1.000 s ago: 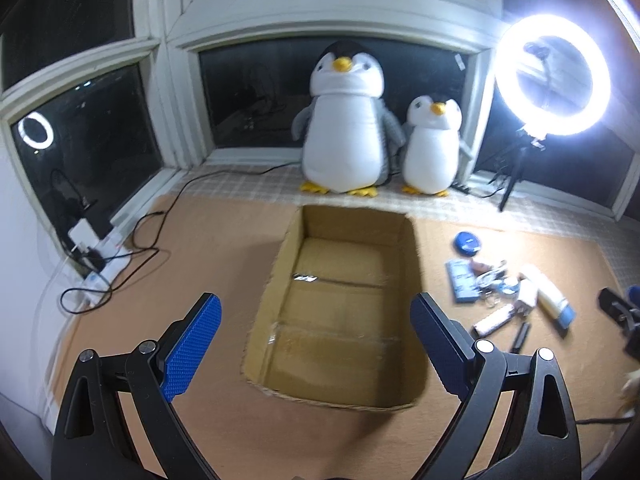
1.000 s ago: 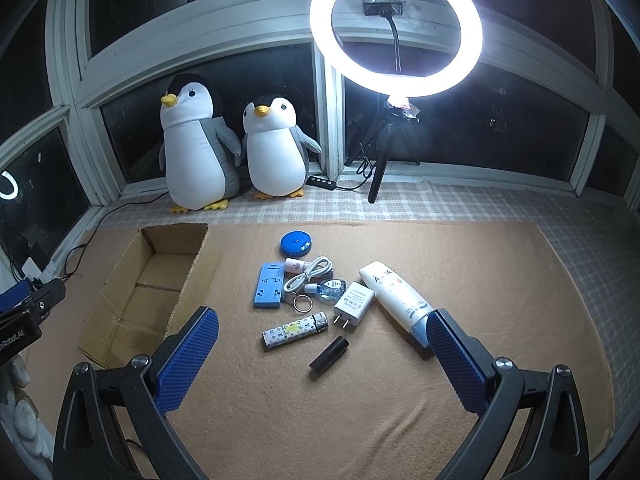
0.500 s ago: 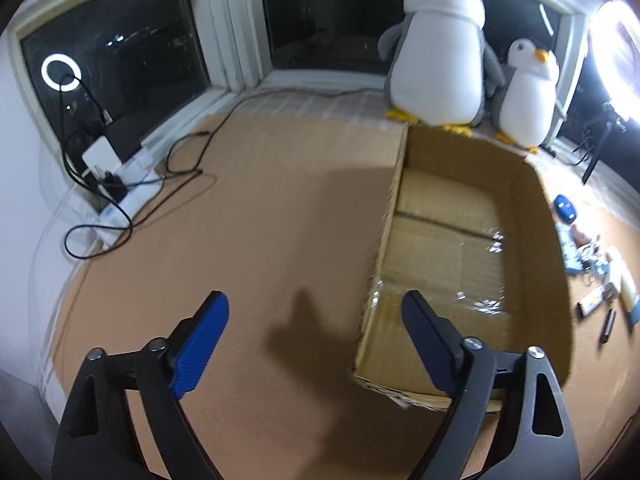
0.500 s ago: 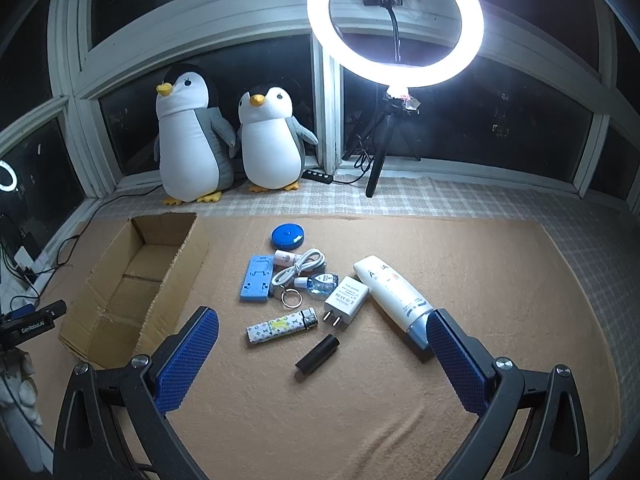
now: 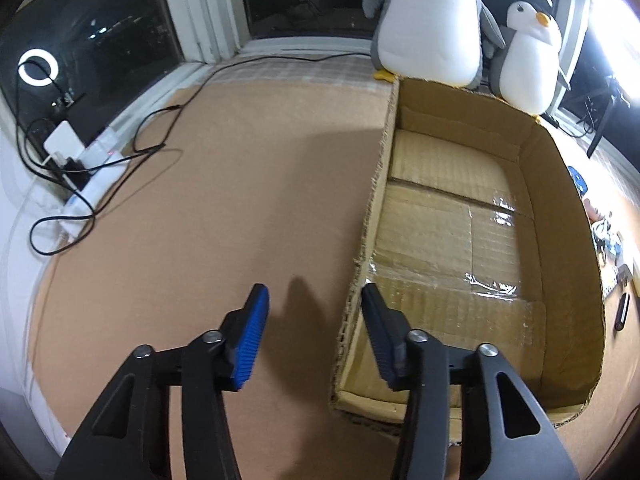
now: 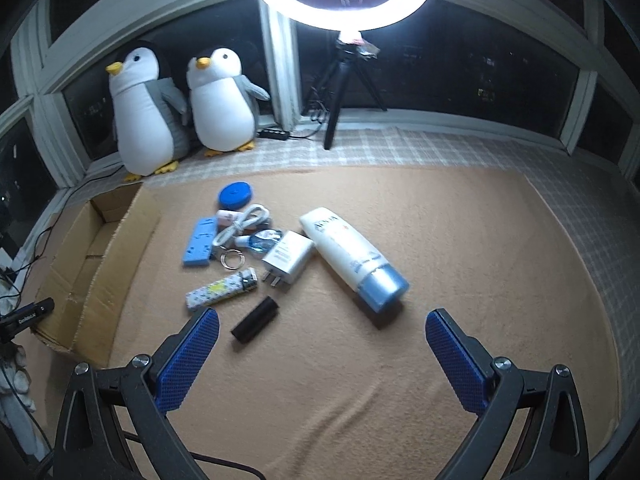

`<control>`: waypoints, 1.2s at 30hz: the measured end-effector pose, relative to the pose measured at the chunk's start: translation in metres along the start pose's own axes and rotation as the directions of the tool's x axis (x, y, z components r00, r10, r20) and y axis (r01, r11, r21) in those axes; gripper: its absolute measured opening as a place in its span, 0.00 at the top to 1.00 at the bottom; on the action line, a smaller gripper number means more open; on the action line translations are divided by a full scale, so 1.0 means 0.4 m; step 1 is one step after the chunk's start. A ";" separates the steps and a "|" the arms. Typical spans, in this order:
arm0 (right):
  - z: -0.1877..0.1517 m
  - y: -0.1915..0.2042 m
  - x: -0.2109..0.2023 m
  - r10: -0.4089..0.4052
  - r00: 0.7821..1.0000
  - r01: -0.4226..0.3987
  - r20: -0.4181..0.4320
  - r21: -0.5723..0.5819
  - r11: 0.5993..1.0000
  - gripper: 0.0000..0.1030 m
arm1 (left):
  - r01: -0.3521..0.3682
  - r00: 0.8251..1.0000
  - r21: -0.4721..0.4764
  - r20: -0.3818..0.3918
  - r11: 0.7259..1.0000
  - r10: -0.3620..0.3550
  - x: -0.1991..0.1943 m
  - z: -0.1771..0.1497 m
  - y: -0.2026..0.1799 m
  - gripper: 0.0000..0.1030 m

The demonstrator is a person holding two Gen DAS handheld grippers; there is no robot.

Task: Organize rigid objects
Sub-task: 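Move the left tool onto the cardboard box wall while the right tool approaches the sunscreen tube, then close the right gripper around the white AQUA sunscreen tube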

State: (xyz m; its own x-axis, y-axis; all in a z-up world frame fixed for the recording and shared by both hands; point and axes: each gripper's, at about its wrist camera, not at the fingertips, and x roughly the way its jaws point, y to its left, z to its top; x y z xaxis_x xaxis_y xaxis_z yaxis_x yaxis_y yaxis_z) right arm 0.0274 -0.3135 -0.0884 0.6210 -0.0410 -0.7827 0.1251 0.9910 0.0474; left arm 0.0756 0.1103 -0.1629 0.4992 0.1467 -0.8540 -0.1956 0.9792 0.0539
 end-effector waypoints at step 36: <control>0.086 -0.120 0.263 0.142 0.980 -0.168 -0.139 -0.201 0.965 0.35 | -0.018 1.000 0.068 -0.016 0.998 0.019 0.035 -0.016 -0.043 0.72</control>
State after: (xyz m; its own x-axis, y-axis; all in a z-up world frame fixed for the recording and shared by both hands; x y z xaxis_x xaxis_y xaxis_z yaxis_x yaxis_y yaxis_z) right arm 0.1133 -0.3699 -0.1518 0.5193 0.1183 -0.8464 -0.1396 0.9888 0.0525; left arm 0.0804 0.0948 -0.1791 0.4814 0.1631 -0.8612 -0.1467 0.9837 0.1043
